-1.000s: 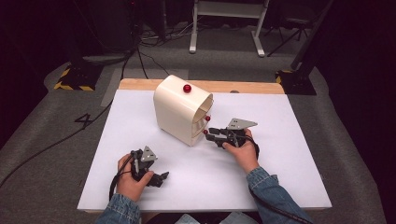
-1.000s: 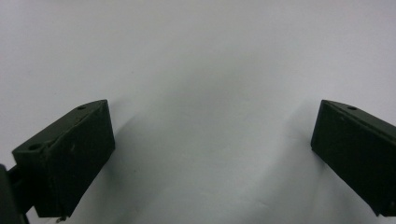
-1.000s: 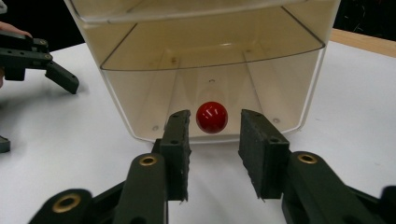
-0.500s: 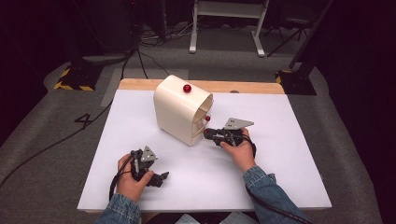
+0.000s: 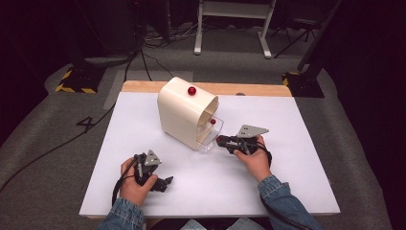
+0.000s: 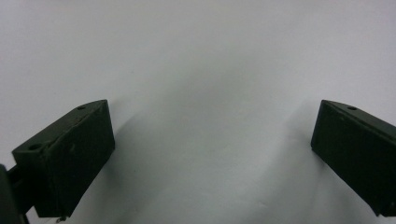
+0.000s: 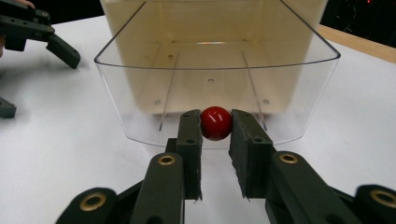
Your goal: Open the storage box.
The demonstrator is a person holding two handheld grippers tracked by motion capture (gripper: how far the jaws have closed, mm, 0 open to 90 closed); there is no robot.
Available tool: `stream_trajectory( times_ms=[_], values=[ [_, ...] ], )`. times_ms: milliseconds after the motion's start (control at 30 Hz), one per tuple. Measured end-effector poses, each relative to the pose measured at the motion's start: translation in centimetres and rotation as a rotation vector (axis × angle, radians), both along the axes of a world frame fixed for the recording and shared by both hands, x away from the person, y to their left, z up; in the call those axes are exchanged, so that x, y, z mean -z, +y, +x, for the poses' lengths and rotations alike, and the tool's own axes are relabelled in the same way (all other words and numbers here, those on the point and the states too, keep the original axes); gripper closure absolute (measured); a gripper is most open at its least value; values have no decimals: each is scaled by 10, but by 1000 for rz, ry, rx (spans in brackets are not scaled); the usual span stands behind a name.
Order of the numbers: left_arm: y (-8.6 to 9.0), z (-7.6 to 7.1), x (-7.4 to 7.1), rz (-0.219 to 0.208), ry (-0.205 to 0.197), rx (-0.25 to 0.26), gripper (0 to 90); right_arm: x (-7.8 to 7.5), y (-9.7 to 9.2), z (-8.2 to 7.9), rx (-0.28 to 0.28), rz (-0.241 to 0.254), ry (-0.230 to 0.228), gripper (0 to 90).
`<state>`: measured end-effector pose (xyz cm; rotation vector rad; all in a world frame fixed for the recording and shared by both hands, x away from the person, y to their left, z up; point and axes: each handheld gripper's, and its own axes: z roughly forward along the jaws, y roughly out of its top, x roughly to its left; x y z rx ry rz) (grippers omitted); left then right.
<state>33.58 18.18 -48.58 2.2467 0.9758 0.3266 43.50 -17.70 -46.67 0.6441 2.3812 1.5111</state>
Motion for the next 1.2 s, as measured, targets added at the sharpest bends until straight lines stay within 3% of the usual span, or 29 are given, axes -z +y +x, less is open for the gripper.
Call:
stream_trajectory(
  times_ms=[467,667,1067,1200],
  values=[
    [0,1,0,7,2,3,0,-2,-35,-23,32,28,10,742],
    [0,1,0,7,0,2,0,-4,-47,-31,32,17,17,742],
    [0,0,0,3,1,-1,0,4,-52,-32,29,-22,58,736],
    [0,0,0,3,1,-2,0,9,-56,-32,39,-28,82,675]
  ],
)
